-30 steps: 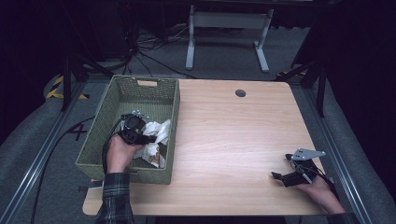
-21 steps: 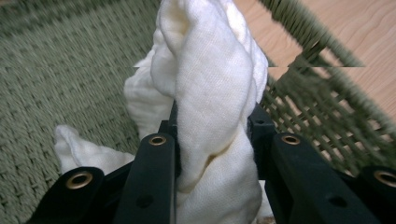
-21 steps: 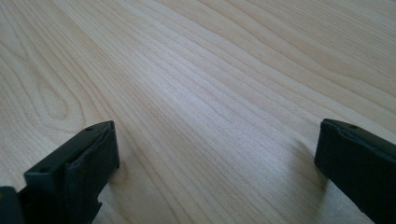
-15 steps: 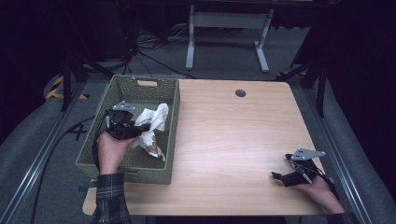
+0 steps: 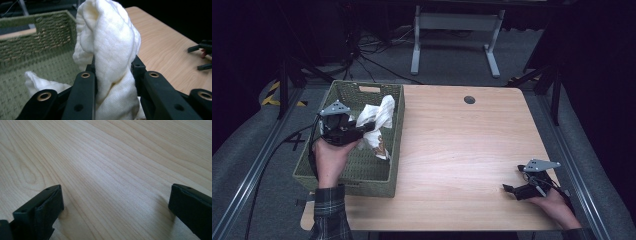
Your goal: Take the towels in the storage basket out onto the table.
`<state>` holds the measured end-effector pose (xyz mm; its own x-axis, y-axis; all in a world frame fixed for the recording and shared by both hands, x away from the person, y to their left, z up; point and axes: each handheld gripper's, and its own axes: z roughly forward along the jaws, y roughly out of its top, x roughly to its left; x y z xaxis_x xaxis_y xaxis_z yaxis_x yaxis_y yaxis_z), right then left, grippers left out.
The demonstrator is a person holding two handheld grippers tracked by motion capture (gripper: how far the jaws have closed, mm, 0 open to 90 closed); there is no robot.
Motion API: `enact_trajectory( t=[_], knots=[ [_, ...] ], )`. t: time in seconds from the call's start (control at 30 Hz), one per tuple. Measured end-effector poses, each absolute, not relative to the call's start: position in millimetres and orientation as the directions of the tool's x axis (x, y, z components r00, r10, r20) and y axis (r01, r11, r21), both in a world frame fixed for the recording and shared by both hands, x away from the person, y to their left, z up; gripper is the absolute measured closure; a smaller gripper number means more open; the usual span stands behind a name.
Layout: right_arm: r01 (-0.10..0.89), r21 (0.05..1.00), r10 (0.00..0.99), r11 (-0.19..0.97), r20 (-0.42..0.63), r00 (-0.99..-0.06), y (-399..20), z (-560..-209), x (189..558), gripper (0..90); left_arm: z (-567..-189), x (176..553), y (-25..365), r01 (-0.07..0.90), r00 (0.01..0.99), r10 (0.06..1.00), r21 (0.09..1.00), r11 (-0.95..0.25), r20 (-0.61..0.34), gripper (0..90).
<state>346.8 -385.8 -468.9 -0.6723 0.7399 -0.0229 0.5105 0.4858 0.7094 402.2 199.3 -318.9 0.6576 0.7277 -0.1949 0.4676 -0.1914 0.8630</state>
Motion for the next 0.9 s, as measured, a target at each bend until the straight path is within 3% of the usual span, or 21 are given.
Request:
enact_trajectory(
  t=[0.9],
  knots=[
    [0.509,0.709,0.739,0.489,-0.026,-0.673,-386,-469,347,0.2,-291,406,119,0.358,0.831,0.515,0.911,-0.205,-0.211,73.6]
  ],
)
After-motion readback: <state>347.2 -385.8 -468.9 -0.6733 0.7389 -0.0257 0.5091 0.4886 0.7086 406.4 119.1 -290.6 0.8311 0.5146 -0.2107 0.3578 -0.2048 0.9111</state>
